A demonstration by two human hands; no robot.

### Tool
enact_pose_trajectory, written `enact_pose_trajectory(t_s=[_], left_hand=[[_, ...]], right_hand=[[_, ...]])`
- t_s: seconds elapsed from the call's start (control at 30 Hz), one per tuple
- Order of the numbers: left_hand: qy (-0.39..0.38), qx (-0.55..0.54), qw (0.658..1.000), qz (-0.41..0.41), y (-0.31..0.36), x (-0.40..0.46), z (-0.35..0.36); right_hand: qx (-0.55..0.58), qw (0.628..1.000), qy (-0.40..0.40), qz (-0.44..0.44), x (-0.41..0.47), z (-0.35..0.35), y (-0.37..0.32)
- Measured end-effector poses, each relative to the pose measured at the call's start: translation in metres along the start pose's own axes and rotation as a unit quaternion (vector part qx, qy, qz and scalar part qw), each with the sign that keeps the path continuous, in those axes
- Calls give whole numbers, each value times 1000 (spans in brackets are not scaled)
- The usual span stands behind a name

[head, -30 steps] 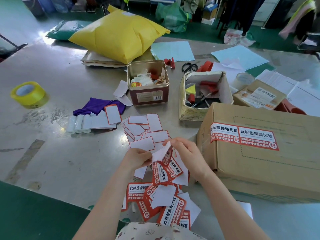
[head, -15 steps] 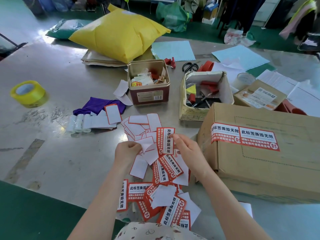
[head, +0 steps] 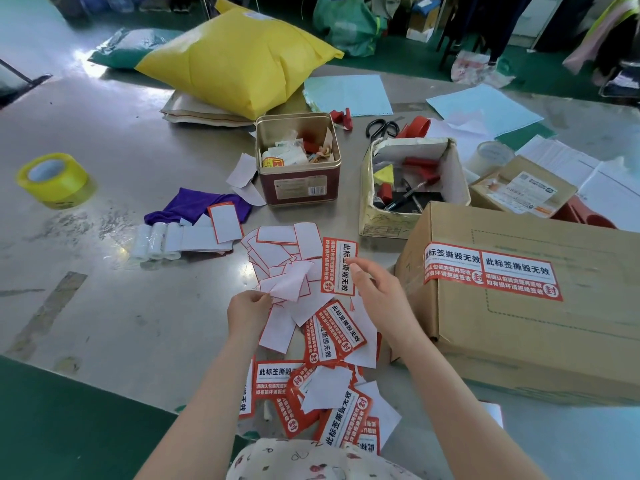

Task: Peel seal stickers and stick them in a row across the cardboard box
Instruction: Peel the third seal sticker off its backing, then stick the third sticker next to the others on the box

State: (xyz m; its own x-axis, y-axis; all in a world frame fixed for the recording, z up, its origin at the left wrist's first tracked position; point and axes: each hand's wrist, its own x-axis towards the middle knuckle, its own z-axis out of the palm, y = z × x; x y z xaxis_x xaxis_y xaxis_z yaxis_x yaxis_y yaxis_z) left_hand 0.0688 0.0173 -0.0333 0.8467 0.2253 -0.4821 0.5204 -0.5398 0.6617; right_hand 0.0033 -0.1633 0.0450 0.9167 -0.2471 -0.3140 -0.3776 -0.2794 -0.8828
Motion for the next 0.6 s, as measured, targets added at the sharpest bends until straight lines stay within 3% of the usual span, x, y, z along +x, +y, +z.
enact_pose_trajectory(t_s=[0.23, 0.4, 0.53, 0.6], left_hand=[[-28, 75, 997, -15, 4, -1, -3], [32, 52, 984, 169, 53, -29, -18], [45, 72, 938, 337, 93, -50, -29], [47, 96, 918, 382, 105, -59, -31]], right_hand=[[-23, 1000, -16, 15, -2, 0, -6], [-47, 999, -18, -5, -5, -1, -15], [-66, 997, -24, -45, -11, -3, -30], [-58, 996, -26, -65, -15, -7, -37]])
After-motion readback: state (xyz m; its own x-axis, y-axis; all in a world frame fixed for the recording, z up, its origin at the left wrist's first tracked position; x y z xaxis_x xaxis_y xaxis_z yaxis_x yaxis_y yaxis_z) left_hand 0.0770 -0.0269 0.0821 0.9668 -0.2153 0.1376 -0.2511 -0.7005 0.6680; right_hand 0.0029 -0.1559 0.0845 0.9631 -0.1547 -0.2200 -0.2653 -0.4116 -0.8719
